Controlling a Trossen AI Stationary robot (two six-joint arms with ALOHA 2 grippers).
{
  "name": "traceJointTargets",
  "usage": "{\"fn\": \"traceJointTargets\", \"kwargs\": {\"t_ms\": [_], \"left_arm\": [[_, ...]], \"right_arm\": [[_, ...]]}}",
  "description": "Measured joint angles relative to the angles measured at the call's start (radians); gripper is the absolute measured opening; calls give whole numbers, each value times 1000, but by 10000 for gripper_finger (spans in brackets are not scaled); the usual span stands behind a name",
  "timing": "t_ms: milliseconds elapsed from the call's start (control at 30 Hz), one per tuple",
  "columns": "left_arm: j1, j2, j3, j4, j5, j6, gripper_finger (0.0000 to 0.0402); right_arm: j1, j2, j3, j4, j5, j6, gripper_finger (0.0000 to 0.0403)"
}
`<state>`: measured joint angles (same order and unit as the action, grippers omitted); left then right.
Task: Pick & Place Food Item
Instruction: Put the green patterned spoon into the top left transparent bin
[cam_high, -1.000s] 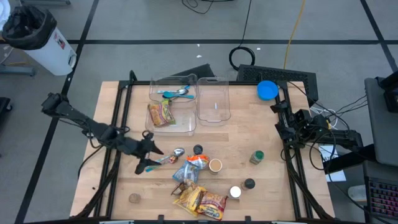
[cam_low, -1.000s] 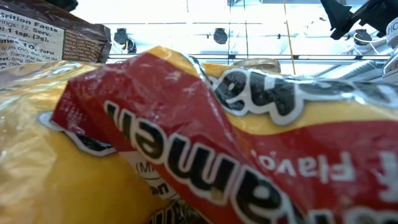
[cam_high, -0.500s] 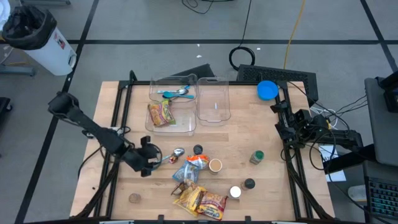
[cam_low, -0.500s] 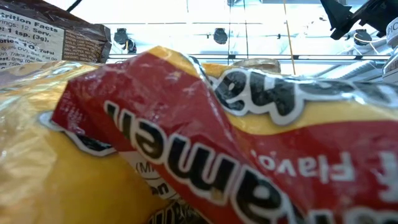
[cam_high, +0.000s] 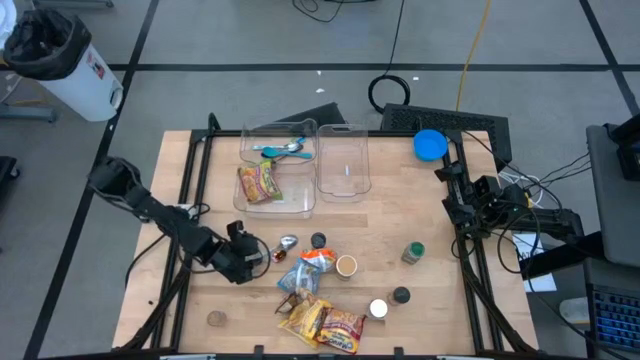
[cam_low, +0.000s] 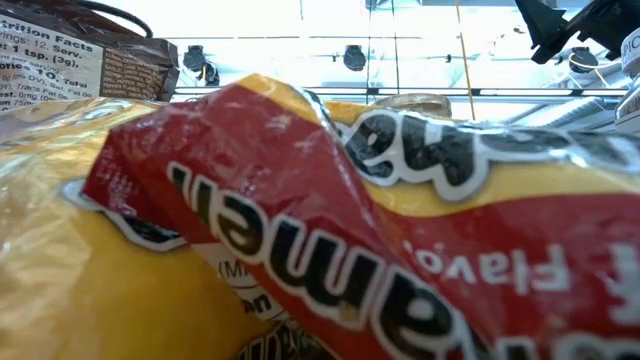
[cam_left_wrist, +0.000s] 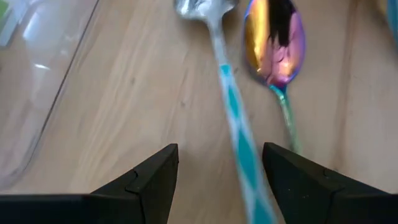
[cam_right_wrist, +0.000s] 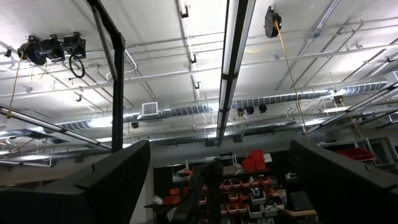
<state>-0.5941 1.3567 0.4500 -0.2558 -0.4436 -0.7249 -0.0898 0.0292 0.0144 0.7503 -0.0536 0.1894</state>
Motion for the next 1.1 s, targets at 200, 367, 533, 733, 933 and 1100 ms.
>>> {"fn": "traceJointTargets", "kwargs": {"t_ms": [200,367,533,733,933,1100], "left_arm": [[0,22,2,12,14,-46,210],[0,24,3,14,30,-75,132],[3,17,1,23,32,-70,36],[20,-43,38,10,34,-38,40],[44,-136,122,-21,0,128,37],[80,-228,216,-102,-69,320,34]], "right_arm": [[0,0,0,0,0,0,380],[0,0,0,0,0,0,380],[0,0,0,0,0,0,380],[0,0,0,0,0,0,380],[0,0,0,0,0,0,380],[0,0,0,0,0,0,380]]}}
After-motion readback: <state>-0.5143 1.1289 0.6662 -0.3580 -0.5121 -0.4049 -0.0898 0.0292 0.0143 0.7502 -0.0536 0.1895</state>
